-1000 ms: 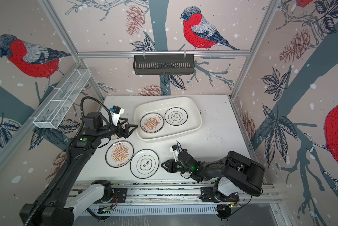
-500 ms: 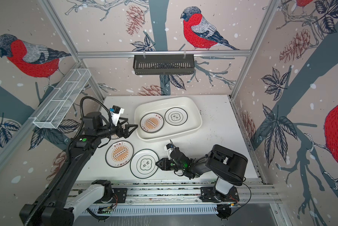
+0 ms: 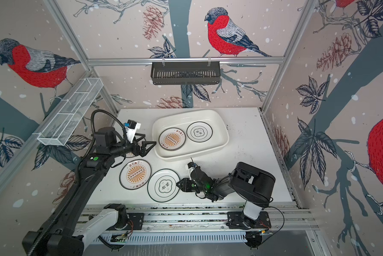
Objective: Place the plates into the plastic bin on the countertop
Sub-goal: 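Close the right gripper on the second white plate's edge and tilt it up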
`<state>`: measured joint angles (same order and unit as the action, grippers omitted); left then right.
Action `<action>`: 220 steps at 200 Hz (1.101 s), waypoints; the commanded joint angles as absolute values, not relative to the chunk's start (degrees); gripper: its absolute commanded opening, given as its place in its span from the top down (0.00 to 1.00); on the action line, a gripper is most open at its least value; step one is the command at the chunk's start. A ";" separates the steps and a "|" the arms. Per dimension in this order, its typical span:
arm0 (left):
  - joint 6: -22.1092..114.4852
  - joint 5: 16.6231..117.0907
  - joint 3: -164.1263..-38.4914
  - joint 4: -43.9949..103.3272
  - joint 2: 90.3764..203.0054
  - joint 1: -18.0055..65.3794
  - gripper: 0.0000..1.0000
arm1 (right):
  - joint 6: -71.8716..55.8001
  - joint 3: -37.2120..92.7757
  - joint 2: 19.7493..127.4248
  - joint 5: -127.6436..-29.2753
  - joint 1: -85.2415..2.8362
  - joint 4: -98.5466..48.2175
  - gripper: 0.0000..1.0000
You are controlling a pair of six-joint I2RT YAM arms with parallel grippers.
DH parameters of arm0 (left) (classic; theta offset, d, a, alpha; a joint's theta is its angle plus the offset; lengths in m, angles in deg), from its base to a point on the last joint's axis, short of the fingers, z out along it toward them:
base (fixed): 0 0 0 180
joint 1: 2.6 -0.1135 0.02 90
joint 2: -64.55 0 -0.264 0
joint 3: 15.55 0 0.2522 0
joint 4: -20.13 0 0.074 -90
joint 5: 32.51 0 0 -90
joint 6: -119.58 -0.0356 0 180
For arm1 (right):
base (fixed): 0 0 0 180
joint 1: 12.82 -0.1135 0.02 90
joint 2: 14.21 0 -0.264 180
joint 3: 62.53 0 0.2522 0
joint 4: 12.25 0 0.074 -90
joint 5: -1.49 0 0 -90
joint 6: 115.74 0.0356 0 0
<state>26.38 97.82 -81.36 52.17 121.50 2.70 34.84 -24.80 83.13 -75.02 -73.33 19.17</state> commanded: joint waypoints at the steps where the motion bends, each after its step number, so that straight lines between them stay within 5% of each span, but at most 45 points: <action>1: 26.60 99.06 -81.21 50.19 121.24 2.60 0.02 | 35.76 -24.98 83.53 -77.08 -73.16 15.63 0.71; 220: 26.85 99.48 -80.83 49.68 120.99 2.58 0.02 | 32.59 -20.39 84.14 -81.02 -73.55 2.52 0.76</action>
<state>26.62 97.95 -81.03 52.13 121.34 2.70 33.88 -20.56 83.45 -78.03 -73.27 11.94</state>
